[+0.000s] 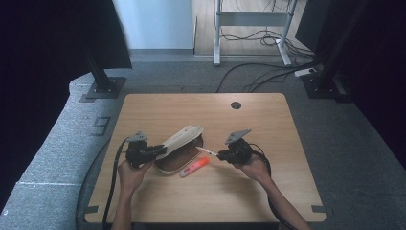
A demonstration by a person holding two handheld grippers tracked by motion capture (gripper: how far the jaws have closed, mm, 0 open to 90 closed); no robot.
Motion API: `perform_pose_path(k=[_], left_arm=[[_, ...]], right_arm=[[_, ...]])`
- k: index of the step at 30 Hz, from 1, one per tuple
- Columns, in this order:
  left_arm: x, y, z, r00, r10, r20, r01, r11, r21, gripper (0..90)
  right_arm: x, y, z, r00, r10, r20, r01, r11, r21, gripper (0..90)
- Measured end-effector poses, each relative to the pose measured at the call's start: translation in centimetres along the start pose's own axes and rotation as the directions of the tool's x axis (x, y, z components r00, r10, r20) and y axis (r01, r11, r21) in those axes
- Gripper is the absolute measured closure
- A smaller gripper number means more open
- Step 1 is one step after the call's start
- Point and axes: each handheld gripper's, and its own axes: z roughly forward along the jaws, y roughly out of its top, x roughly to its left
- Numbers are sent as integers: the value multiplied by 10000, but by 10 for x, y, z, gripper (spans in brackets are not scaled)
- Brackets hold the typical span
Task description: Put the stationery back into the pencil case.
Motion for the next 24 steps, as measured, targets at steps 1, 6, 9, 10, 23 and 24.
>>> perform_pose_path(k=[1,6,9,10,23,24], left_arm=[[0,0,0,10000,3,-1,-3,10000,3,782],[0,0,0,10000,-41,21,41,10000,4,782],[0,0,0,10000,-32,24,32,10000,5,782],[0,0,0,10000,-32,24,32,10000,5,781],[0,0,0,10000,-37,58,37,10000,-7,781],[0,0,0,10000,-30,60,30,10000,-5,782]], right_arm=[[0,2,1,10000,-20,-17,20,10000,13,789],[3,11,13,9998,-165,-133,167,9998,105,789],[5,19,23,9992,-339,-193,343,9992,209,789],[5,19,23,9992,-339,-193,343,9992,209,789],[12,40,53,9952,-907,-379,928,9940,572,788],[13,42,56,9948,-939,-406,962,9936,594,789]])
